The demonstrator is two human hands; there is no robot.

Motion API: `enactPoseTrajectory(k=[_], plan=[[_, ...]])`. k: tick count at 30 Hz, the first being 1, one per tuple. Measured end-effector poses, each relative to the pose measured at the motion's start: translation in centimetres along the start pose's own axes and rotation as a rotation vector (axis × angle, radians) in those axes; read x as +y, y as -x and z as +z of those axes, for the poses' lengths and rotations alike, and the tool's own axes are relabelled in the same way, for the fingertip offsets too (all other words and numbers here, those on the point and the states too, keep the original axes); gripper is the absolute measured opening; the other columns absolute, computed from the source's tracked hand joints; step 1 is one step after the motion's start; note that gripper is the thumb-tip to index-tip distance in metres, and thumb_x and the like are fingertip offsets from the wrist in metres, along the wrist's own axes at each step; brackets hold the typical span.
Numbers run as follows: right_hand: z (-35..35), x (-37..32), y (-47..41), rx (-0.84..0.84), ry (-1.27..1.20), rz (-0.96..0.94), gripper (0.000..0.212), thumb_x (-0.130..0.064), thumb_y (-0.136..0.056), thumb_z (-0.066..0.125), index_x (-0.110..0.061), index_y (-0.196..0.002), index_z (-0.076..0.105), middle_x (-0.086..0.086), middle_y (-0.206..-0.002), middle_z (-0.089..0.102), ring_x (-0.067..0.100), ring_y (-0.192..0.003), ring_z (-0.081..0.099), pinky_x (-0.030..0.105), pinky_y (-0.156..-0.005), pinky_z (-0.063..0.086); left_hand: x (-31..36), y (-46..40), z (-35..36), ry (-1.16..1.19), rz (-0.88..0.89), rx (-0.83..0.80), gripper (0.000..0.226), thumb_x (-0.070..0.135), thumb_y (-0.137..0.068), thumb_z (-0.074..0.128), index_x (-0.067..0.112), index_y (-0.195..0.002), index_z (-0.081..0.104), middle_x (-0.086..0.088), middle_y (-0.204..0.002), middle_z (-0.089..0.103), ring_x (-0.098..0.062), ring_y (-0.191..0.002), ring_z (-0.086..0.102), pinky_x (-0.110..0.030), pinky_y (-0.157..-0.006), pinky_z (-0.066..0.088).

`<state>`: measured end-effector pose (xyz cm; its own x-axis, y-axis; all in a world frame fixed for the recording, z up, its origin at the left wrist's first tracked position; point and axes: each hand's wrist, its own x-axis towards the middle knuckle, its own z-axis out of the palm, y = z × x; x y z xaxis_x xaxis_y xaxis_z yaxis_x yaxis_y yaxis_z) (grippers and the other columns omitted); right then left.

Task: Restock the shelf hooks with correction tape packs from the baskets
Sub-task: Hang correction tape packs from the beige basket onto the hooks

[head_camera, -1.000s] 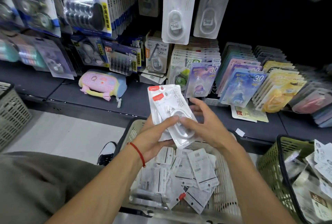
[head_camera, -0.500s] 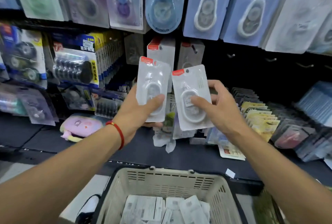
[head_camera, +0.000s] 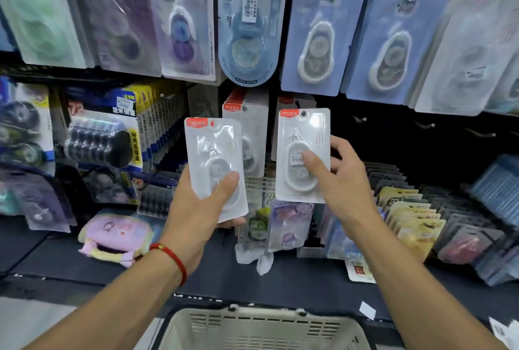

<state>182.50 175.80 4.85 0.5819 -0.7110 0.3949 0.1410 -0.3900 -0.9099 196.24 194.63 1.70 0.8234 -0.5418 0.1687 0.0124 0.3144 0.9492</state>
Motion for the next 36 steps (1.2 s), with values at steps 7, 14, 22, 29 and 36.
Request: enactPoseTrajectory(k=[7,14,22,29,36], plan=[[0.9,0.9,-0.3,0.113,0.087,0.064,0.043,-0.057,-0.094,0.070,-0.033,-0.126,0.055,-0.014,-0.101,0.078,0.004,-0.089,0.074,0.028,-0.071,0.058,0.0,0.0,-0.3,-0.012,0.001,-0.011,0.044,0.022,-0.090,0.081,0.030,-0.128,0.062,-0.003,-0.121,0.074,-0.028,-0.101,0.077,-0.056,-0.063,0.065],[0.9,2.9,2.9,-0.036,0.205,0.219,0.030,-0.039,-0.101,0.066,-0.026,-0.128,0.061,-0.005,-0.119,0.068,-0.007,-0.091,0.066,0.014,-0.068,0.053,-0.1,1.2,-0.1,-0.039,-0.041,-0.111,0.055,0.037,-0.076,0.082,0.032,-0.127,0.063,0.000,-0.114,0.077,-0.025,-0.095,0.078,-0.048,-0.060,0.065],[4.2,1.8,6.2,-0.318,0.101,0.099,0.034,-0.065,-0.075,0.075,-0.051,-0.104,0.065,-0.009,-0.094,0.073,0.005,-0.079,0.068,0.020,-0.071,0.054,-0.9,2.3,0.7,-0.039,-0.100,-0.191,0.058,0.048,-0.075,0.085,0.034,-0.126,0.061,0.002,-0.118,0.077,-0.023,-0.102,0.078,-0.050,-0.066,0.066],[4.1,1.8,5.9,-0.214,-0.089,0.168,0.039,-0.057,-0.074,0.076,-0.035,-0.105,0.068,-0.005,-0.094,0.075,0.011,-0.072,0.071,0.022,-0.056,0.054,-0.6,2.2,0.9,0.056,-0.125,-0.212,0.042,0.043,-0.091,0.075,0.034,-0.130,0.060,0.002,-0.124,0.076,-0.026,-0.107,0.077,-0.048,-0.073,0.066],[2.4,1.6,4.7,0.039,-0.155,0.110,0.028,-0.045,-0.099,0.059,-0.029,-0.119,0.047,0.009,-0.113,0.070,0.007,-0.055,0.050,0.023,-0.049,0.041,-0.8,1.2,0.1,0.089,-0.155,-0.089,0.024,0.022,-0.105,0.061,0.039,-0.121,0.067,0.003,-0.115,0.077,-0.024,-0.095,0.079,-0.043,-0.061,0.063]])
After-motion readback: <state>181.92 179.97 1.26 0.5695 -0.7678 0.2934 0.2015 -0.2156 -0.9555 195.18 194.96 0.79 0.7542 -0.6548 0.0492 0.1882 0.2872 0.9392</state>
